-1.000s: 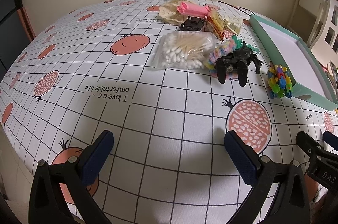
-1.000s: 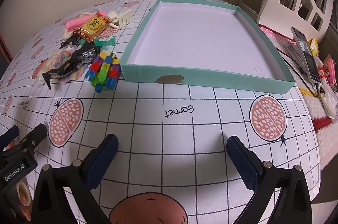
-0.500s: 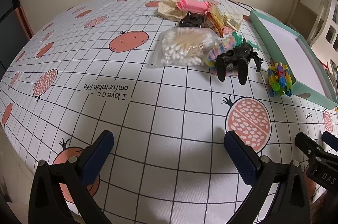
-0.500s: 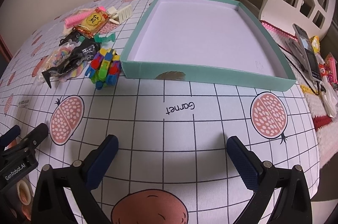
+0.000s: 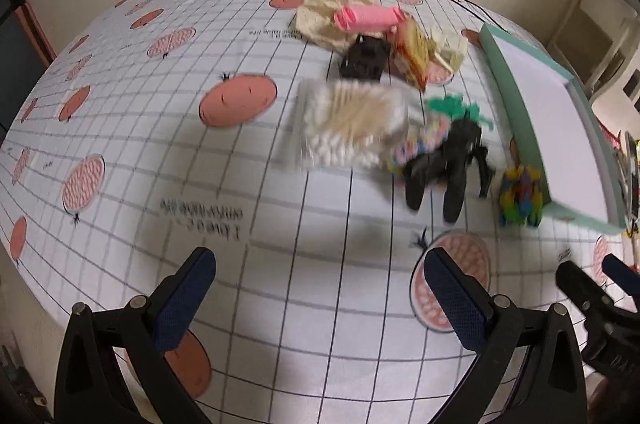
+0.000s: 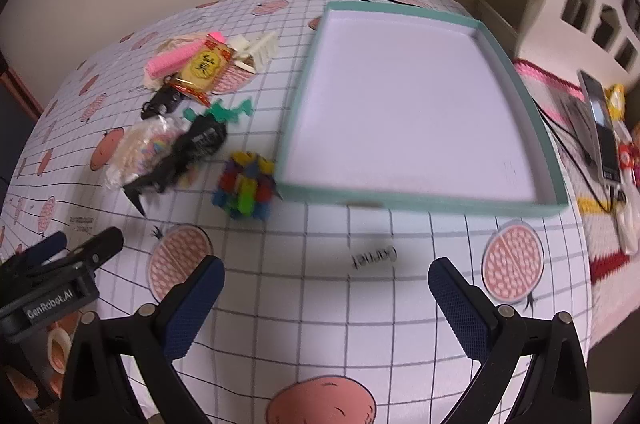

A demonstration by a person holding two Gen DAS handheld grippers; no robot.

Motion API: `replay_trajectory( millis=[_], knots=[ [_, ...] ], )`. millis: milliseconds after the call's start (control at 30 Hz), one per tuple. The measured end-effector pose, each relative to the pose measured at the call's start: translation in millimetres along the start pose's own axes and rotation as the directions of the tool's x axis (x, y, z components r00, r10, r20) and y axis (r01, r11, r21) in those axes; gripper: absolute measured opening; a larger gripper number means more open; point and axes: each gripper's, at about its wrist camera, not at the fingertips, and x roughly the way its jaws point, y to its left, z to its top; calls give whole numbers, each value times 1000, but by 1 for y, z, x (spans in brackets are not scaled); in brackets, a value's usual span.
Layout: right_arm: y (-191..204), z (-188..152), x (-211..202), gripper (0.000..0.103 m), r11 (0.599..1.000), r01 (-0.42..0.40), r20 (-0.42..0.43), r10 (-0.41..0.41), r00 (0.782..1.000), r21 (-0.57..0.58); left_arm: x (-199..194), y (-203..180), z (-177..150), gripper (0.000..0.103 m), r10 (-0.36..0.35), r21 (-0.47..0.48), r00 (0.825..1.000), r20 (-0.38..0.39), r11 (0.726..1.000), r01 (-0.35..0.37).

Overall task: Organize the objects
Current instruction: 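Reach the right tool to the colourful block toy and close on it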

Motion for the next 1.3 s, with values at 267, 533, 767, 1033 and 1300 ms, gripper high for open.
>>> replay_trajectory(
  millis=[267,533,767,1033,1300],
  knots=[
    [16,39,7,103,999,-44,-75,43,996,-17,-8,9,46,103,-24,-10,997,-71,1000,24],
    [44,61,12,103,993,-101,-137,93,986,-56,-5,20,77,103,-39,-44,994,-103,998,35],
    [58,76,22,97,981,-165,-163,147,976,-103,14,23,97,103,-33,-66,990,-136,998,24],
    [57,75,32,89,966,-244,-186,225,957,-90,36,18,97,103,-69,-89,986,-150,994,56],
    [54,72,34,78,967,-241,-196,222,955,-78,47,19,96,103,-75,-97,987,-143,993,61]
  ],
)
